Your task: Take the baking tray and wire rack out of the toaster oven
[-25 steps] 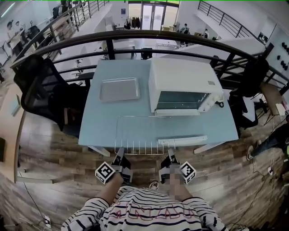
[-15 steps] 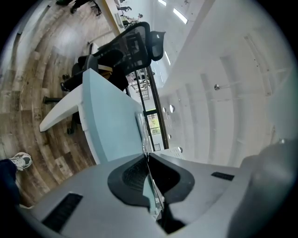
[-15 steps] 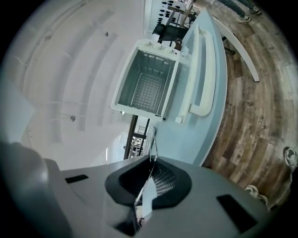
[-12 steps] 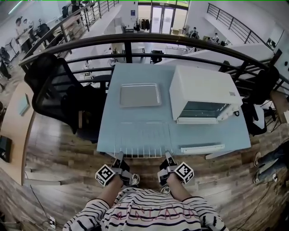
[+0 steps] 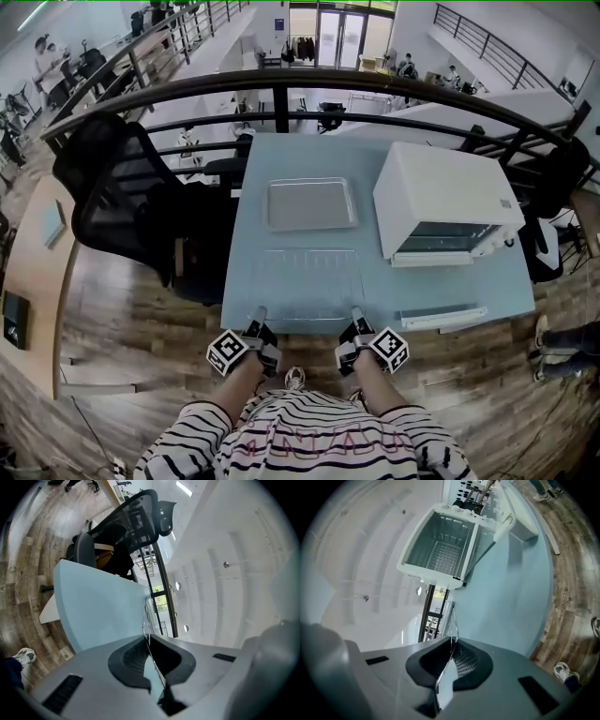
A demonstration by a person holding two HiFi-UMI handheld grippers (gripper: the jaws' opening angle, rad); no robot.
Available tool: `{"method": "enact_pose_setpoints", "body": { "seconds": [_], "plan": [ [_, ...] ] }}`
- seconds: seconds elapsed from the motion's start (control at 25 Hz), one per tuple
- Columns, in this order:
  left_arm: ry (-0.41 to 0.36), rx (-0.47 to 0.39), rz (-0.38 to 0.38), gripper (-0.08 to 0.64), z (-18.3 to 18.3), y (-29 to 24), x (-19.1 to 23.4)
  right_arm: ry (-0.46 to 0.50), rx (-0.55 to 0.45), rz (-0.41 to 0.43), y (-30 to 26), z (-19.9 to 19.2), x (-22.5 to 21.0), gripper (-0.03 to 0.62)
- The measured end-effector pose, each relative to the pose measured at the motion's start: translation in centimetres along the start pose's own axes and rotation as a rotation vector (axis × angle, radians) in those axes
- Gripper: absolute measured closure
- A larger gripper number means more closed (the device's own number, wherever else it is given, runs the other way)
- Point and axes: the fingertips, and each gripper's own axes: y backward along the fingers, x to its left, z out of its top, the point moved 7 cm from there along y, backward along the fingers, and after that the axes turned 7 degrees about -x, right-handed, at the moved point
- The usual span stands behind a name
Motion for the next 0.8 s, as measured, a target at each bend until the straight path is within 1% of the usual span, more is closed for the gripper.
{"method": "enact_pose_setpoints", "body": {
  "seconds": [0.16, 0.36, 0.8],
  "plan": [
    [-0.003, 0.016, 0.014, 0.535, 0.4, -2.1, 0.4, 0.018, -0.009, -0.016, -2.0, 0.5, 0.0, 0.561],
    [0.013, 0.021, 0.030, 0.535, 0.4, -4.4, 0.4, 0.041, -0.034, -0.029, -4.2, 1.6, 0.2, 0.561],
    [0.010, 0.057, 0.044, 0.535, 1.3, -9.2, 0.0, 0.054, -0.050, -0.049, -8.2, 3.3, 0.7, 0.561]
  ]
}}
